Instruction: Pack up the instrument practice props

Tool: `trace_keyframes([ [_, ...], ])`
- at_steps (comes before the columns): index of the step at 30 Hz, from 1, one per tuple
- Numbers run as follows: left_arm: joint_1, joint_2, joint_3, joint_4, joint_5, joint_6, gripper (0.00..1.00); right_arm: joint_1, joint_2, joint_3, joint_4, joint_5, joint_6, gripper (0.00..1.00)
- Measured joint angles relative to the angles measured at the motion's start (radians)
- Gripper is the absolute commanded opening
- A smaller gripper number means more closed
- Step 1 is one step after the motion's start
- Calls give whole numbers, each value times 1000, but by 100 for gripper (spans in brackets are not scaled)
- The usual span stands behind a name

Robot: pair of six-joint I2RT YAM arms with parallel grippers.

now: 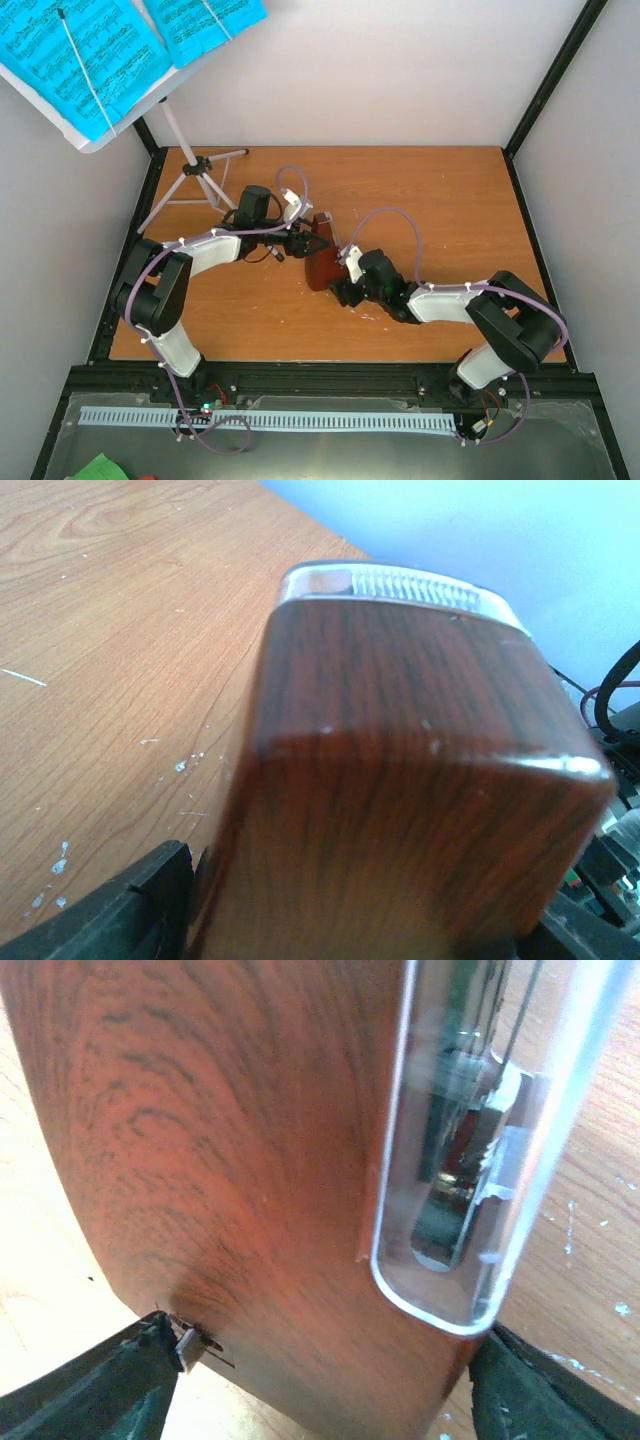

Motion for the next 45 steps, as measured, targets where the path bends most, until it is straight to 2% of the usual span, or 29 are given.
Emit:
trace_keyframes([
  [7,8,0,1,0,-11,10,49,0,0,3,-1,29,9,57],
  [11,10,0,1,0,-19,9,49,0,0,4,0,44,8,56],
  [13,10,0,1,0,-19,9,49,0,0,4,0,45,8,65],
  [16,10,0,1,0,-16,11,49,1,-6,2,-1,42,5,85],
  [18,7,0,1,-4,-10,27,51,5,-27,-12,3,31,2,94],
  [21,1,-3,0,-10,-8,56,52,8,-124,-67,23,29,-2,99],
  [24,-22,-10,-2,-19,-26,92,53,-5,-261,-138,51,32,1,100],
  [28,-84,-15,-2,-21,-63,142,56,-92,-470,-216,76,-6,19,100],
  [30,-111,-17,-3,-21,-74,157,61,-150,-564,-237,73,-45,32,100],
  [33,-144,-17,-3,-18,-89,172,75,-220,-683,-246,53,-115,51,100],
  [39,-163,-24,-29,-10,-108,169,99,-284,-738,-212,16,-266,84,100],
  [45,-165,-151,-108,17,-146,110,100,-310,-623,-94,4,-401,86,100],
])
